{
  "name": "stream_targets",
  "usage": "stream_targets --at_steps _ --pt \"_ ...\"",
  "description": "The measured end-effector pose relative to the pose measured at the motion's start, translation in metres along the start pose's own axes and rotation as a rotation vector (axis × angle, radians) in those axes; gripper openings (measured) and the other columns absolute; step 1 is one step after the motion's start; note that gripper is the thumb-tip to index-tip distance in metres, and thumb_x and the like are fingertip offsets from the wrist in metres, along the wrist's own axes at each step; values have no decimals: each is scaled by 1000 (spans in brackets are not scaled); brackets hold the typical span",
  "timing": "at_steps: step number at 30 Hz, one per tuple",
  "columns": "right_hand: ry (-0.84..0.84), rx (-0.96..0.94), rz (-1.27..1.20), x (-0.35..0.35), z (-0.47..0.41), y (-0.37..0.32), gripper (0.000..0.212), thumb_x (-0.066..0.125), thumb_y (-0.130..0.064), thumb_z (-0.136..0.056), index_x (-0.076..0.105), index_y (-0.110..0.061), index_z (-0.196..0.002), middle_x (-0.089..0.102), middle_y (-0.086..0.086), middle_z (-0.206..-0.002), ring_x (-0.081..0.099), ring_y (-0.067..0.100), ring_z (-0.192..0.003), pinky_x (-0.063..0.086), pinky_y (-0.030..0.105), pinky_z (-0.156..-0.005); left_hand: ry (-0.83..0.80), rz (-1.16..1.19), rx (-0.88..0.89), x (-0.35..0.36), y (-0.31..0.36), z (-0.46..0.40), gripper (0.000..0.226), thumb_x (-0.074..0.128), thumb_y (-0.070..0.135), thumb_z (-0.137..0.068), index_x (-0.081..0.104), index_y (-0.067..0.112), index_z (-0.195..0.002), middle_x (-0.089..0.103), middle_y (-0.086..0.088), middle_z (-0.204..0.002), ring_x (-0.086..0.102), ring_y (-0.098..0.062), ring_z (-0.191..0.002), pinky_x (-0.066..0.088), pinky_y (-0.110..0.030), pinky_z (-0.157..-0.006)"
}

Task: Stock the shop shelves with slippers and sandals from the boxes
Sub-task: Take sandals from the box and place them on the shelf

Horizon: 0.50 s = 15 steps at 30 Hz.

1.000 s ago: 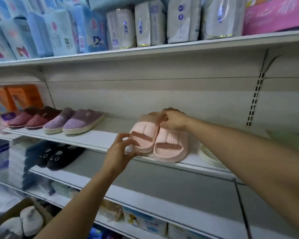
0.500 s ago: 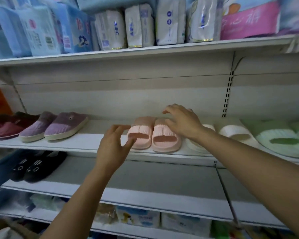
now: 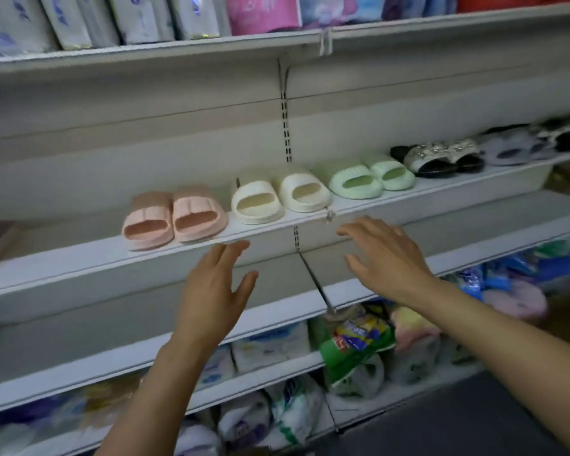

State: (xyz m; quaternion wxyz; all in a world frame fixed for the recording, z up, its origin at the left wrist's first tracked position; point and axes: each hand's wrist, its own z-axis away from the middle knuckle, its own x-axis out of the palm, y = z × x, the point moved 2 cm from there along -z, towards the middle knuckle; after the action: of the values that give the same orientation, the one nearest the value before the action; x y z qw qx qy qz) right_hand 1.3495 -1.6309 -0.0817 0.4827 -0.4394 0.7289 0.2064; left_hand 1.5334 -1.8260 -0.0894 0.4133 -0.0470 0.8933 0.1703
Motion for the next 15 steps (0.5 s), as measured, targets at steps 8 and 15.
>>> stream_targets --at_steps 8,15 --pt "-28 292 74 -55 108 150 45 50 -37 -93 44 -26 -136 39 -4 -137 45 19 -122 41 34 -81 -215 98 148 103 136 -24 53 51 51 -91 42 28 -138 62 3 -115 60 -20 -103 52 -37 -78" --pt "-85 520 215 -128 223 335 42 51 -37 -91 45 -31 -132 43 -4 -135 54 23 -116 45 35 -78 -372 267 253 229 329 -44 53 50 52 -90 35 37 -138 63 11 -112 62 -17 -101 53 -39 -79"
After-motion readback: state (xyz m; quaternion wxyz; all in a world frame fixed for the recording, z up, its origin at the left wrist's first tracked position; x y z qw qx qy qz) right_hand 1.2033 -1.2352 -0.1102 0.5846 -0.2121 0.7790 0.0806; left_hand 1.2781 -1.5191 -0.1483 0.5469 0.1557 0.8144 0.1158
